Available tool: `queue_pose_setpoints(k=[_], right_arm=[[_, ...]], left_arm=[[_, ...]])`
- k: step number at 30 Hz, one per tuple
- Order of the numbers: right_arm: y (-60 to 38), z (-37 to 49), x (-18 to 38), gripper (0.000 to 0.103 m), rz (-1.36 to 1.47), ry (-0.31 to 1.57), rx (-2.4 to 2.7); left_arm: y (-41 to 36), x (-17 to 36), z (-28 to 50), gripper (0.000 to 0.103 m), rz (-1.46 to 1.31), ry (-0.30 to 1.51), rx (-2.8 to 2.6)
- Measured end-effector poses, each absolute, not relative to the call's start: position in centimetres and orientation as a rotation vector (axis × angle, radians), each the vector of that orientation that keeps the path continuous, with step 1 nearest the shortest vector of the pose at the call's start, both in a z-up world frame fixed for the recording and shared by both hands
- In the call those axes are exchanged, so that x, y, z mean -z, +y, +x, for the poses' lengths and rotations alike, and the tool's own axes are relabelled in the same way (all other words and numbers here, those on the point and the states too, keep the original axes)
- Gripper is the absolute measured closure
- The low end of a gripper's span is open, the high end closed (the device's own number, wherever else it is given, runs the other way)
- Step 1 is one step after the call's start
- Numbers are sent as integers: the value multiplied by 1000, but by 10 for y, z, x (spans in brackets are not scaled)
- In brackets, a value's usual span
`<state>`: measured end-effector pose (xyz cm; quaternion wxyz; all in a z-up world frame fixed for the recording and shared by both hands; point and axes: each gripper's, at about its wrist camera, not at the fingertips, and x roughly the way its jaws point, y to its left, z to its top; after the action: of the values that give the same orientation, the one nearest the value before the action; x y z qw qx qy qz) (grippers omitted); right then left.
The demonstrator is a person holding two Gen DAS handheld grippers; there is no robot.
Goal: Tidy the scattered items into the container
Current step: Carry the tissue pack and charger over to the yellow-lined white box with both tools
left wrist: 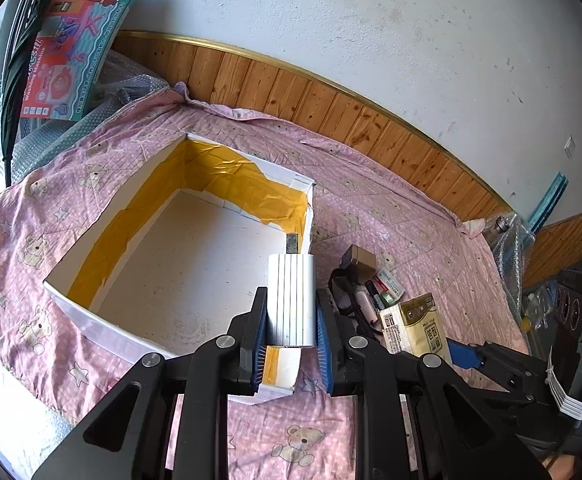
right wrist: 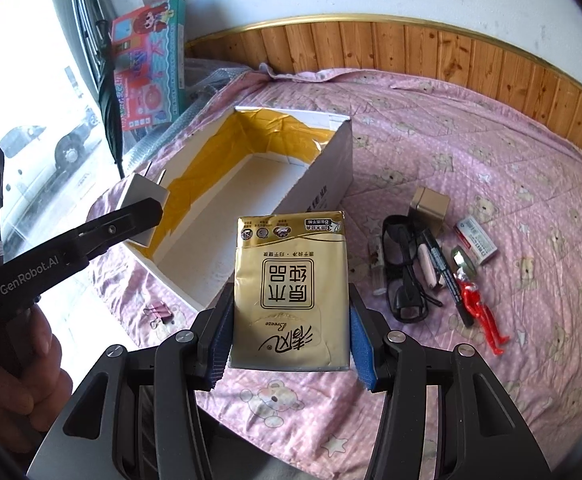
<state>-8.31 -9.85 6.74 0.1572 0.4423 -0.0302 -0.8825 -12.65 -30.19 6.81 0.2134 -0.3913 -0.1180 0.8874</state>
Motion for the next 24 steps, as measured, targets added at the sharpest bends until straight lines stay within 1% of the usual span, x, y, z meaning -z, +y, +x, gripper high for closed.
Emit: queue_pose_setpoints(k=[12, 24], right_arm=[[-136, -111, -82, 50, 1212, -21, 2487], [-164, -140, -85, 50, 1184, 27, 2451]], left_arm=[[-315, -63, -149, 81, -1111, -341, -2497], [-331, -54, -175, 81, -1154, -349, -2537]])
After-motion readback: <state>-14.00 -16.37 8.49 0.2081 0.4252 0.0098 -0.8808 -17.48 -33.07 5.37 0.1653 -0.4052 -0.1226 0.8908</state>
